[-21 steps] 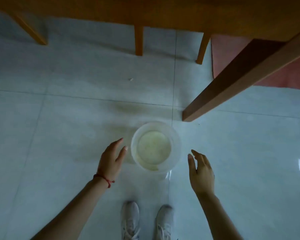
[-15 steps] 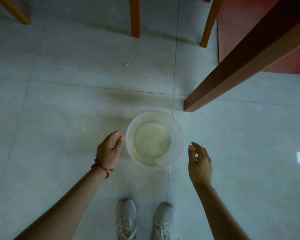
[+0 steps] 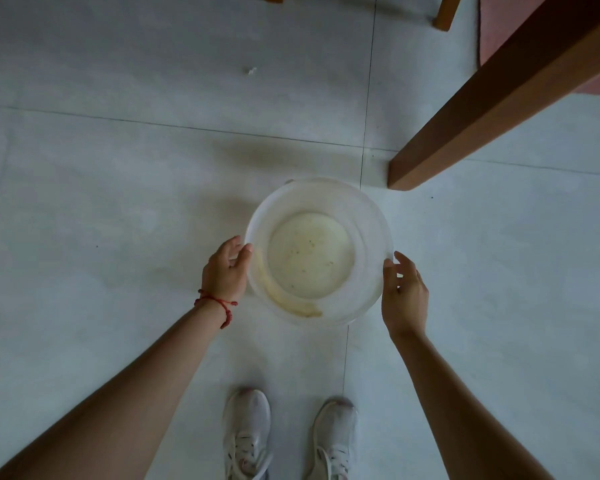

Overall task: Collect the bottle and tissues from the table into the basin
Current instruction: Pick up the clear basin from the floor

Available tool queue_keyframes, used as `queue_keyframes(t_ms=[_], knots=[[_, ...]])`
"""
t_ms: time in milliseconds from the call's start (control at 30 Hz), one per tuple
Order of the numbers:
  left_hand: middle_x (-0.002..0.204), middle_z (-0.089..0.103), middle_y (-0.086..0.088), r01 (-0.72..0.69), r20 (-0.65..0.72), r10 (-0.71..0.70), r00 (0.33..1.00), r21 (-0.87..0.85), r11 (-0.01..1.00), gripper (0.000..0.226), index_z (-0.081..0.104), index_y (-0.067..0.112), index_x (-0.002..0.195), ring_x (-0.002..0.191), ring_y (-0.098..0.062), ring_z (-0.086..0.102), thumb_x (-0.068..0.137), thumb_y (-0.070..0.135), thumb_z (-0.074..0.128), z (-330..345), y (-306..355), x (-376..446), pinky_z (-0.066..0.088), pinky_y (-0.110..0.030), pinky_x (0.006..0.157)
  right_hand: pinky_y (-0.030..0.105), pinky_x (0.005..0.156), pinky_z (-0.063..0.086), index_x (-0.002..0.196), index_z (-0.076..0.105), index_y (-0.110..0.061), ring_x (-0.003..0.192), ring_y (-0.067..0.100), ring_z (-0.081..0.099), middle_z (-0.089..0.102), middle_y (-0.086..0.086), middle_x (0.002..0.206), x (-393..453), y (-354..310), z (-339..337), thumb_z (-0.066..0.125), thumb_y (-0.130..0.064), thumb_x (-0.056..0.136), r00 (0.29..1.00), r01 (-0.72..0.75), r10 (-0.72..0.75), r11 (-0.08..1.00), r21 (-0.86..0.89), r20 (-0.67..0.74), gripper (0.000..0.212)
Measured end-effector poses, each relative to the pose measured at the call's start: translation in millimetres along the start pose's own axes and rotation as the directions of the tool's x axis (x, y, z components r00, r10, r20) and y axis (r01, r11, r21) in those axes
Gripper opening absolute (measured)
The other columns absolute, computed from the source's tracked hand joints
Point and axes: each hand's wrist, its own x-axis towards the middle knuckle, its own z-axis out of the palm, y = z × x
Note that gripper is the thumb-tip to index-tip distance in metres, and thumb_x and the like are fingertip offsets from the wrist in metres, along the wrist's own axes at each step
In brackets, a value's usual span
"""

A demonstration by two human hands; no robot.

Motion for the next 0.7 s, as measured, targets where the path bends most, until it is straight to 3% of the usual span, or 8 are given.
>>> queue_keyframes(t_ms=[100,167,233,300,367,500,633,700], knots=[[0.112,0.066,-0.02,-0.024,-0.025,0.025,0.999,0.037,0.999,0.046,0.06,0.0,0.111,0.103,-0.031,0.061,0.083,0.037,0.054,4,-2,4,0.041,-0.029,0.087,0.028,0.077,0.038,0.122,0.055,-0.011,0.088,0.014,0.05,0.063,0.012,0.112,5,2,3,0.038,-0.029,0.096,0.999,0.039,-0.039,0.999,0.01,-0.007,0.035],[0.08,0.065,-0.017,-0.059,-0.054,0.062,0.997,0.05,0.997,0.051,0.063,0.0,0.08,0.079,-0.03,0.058,0.072,0.048,0.047,2,-1,3,0.041,-0.03,0.071,0.024,0.079,0.035,0.117,0.059,-0.01,0.09,0.011,0.047,0.063,0.013,0.11,6,3,3,0.039,-0.027,0.097,0.999,0.044,-0.043,0.999,0.019,-0.015,0.034],[0.059,0.057,-0.011,-0.058,-0.069,0.062,0.996,0.057,0.997,0.032,0.055,0.013,0.06,0.07,-0.031,0.054,0.074,0.04,0.049,0,-2,2,0.04,-0.027,0.064,0.022,0.08,0.033,0.115,0.061,-0.009,0.091,0.01,0.045,0.062,0.014,0.11,6,2,3,0.038,-0.026,0.097,0.999,0.033,-0.032,0.999,0.029,-0.019,0.033],[0.046,0.057,0.005,-0.044,-0.048,0.045,0.998,0.029,0.999,0.025,0.052,0.025,0.053,0.07,-0.038,0.061,0.075,0.036,0.053,-5,-3,0,0.053,-0.034,0.071,0.022,0.081,0.033,0.113,0.061,-0.009,0.091,0.01,0.045,0.062,0.014,0.111,3,0,2,0.038,-0.027,0.097,0.999,0.021,-0.02,0.999,0.029,-0.026,0.034],[0.046,0.061,0.009,-0.021,-0.047,0.02,0.999,-0.009,1.0,0.021,0.061,0.022,0.059,0.073,-0.04,0.066,0.073,0.036,0.055,-10,-2,-5,0.056,-0.049,0.077,0.02,0.079,0.032,0.111,0.061,-0.008,0.09,0.011,0.045,0.061,0.013,0.111,-3,-3,-2,0.037,-0.026,0.097,0.999,0.019,-0.018,0.999,0.031,-0.03,0.033],[0.08,0.067,-0.01,-0.002,-0.073,-0.002,0.997,-0.064,0.998,0.027,0.068,0.001,0.091,0.071,-0.036,0.067,0.081,0.025,0.059,-24,5,-29,0.056,-0.052,0.079,0.019,0.076,0.03,0.107,0.061,-0.007,0.09,0.009,0.045,0.062,0.012,0.108,-26,-16,-20,0.036,-0.028,0.097,0.999,0.033,-0.031,0.999,0.04,-0.034,0.034],[0.056,0.063,0.008,-0.017,-0.101,0.013,0.995,-0.045,0.999,0.027,0.069,0.004,0.088,0.052,-0.002,0.061,0.08,0.029,0.061,-47,19,-64,0.056,-0.048,0.079,0.023,0.08,0.032,0.107,0.06,-0.008,0.094,0.01,0.046,0.061,0.007,0.106,-61,-39,-49,0.032,-0.036,0.09,0.998,0.043,-0.038,0.994,0.098,-0.054,0.044],[0.05,0.057,0.011,-0.044,-0.12,0.041,0.992,-0.025,0.999,0.024,0.068,0.003,0.086,0.048,0.004,0.057,0.083,0.025,0.06,-60,33,-84,0.056,-0.046,0.077,0.025,0.082,0.033,0.107,0.061,-0.008,0.095,0.012,0.047,0.057,0.002,0.103,-80,-55,-67,0.032,-0.037,0.088,0.998,0.032,-0.023,0.99,0.141,-0.065,0.044]])
